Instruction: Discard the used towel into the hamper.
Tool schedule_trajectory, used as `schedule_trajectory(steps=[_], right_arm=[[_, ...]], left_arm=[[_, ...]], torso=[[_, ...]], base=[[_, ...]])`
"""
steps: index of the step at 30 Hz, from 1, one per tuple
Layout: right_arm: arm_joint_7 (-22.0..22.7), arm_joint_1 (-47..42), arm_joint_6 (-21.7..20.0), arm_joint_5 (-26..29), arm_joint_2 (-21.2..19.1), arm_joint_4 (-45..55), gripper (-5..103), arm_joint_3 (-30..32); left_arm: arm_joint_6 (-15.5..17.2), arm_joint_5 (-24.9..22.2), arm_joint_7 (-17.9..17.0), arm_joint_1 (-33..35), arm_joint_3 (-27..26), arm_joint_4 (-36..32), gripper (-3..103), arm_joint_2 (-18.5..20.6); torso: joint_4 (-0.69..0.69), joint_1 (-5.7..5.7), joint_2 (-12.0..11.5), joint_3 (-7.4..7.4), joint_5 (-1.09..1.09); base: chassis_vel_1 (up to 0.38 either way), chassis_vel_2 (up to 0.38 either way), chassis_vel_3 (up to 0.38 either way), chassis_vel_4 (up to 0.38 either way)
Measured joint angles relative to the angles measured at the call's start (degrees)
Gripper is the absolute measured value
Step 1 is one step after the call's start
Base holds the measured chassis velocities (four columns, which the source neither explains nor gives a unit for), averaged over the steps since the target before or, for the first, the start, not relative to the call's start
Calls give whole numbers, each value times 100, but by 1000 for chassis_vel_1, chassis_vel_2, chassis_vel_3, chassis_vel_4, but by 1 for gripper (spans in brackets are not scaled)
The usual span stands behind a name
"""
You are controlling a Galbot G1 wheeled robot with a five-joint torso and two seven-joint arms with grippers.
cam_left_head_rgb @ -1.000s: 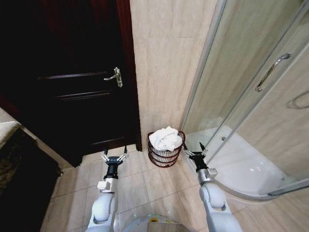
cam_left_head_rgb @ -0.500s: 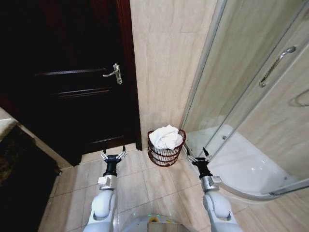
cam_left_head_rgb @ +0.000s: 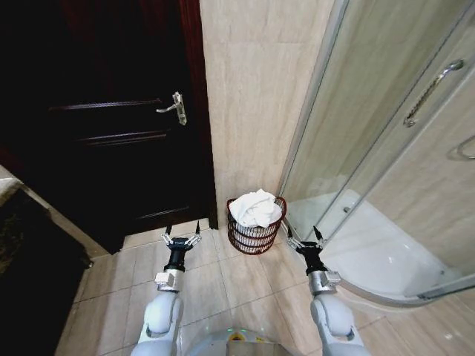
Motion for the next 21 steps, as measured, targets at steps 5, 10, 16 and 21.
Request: schedule_trajectory(steps=[5, 10, 16, 21], right_arm=[[4, 15, 2, 6, 3, -58, 100, -13], [3, 18, 9, -11, 5, -62, 100, -22], [2, 1, 28, 7, -5, -58, 100, -30], [-49, 12, 181, 196, -25, -104, 100, -5]], left_arm=[[-31, -30, 29, 27, -32, 0, 100, 0], [-39, -37, 34, 8, -52, 0, 100, -1], [-81, -23, 42, 5, -40, 24, 100, -1], [-158, -23, 68, -23, -41, 64, 100, 2]], torso=[[0, -52, -122, -70, 1], [0, -108, -253, -144, 1], [0, -170, -408, -237, -1], [2, -205, -491, -286, -3]], base=[[0, 0, 0, 0], [16, 25, -18, -15], [91, 114, -109, -106], [117, 136, -139, -120]])
